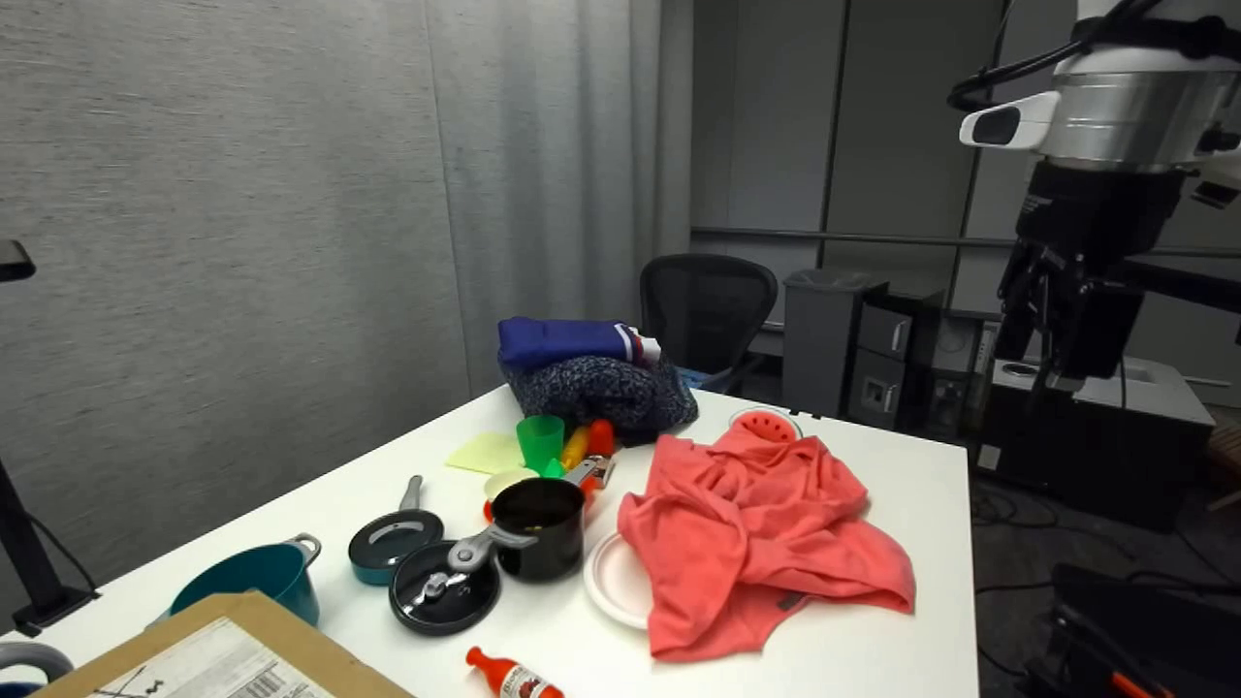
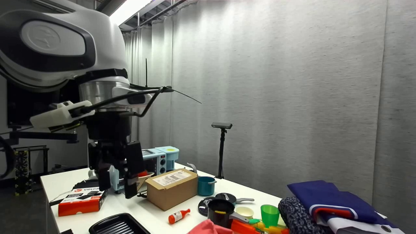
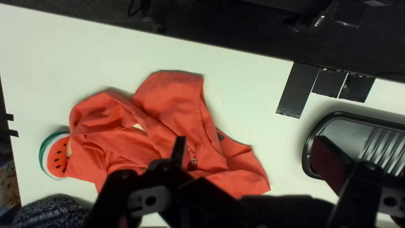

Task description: Move the pink shirt to the left

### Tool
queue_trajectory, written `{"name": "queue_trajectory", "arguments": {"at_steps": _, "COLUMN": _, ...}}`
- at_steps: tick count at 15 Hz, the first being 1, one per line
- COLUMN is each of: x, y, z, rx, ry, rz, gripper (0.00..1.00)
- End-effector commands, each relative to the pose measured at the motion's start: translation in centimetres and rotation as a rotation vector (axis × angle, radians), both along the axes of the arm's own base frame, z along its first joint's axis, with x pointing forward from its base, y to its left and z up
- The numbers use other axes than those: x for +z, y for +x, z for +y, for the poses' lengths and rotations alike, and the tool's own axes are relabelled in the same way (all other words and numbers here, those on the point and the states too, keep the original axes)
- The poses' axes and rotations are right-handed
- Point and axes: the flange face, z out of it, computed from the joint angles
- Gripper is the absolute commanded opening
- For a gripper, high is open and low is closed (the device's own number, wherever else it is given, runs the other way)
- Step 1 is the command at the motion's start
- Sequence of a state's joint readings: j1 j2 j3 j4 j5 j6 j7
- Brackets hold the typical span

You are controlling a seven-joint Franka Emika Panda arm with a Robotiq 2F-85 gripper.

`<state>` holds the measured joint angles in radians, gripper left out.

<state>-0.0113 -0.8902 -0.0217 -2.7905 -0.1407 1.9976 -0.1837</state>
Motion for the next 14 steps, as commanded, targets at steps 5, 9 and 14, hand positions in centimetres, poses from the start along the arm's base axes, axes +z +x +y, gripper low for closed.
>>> {"name": "queue_trajectory", "arguments": {"at_steps": 5, "x": 0.1, "y": 0.3, "z": -0.2, "rx": -0.010, "ry": 0.005, "rz": -0.011, "gripper": 1.00}}
{"name": "queue_trajectory", "arguments": {"at_steps": 9, "x": 1.8, "y": 2.8, "z": -3.7, "rx": -0.043, "ry": -0.060, "rz": -0.220, "gripper": 1.00}}
{"name": "queue_trajectory", "arguments": {"at_steps": 14, "x": -3.2, "y": 7.5, "z": -2.2, "rx": -0.073, "ry": 0.006, "rz": -0.214, "gripper": 1.00}}
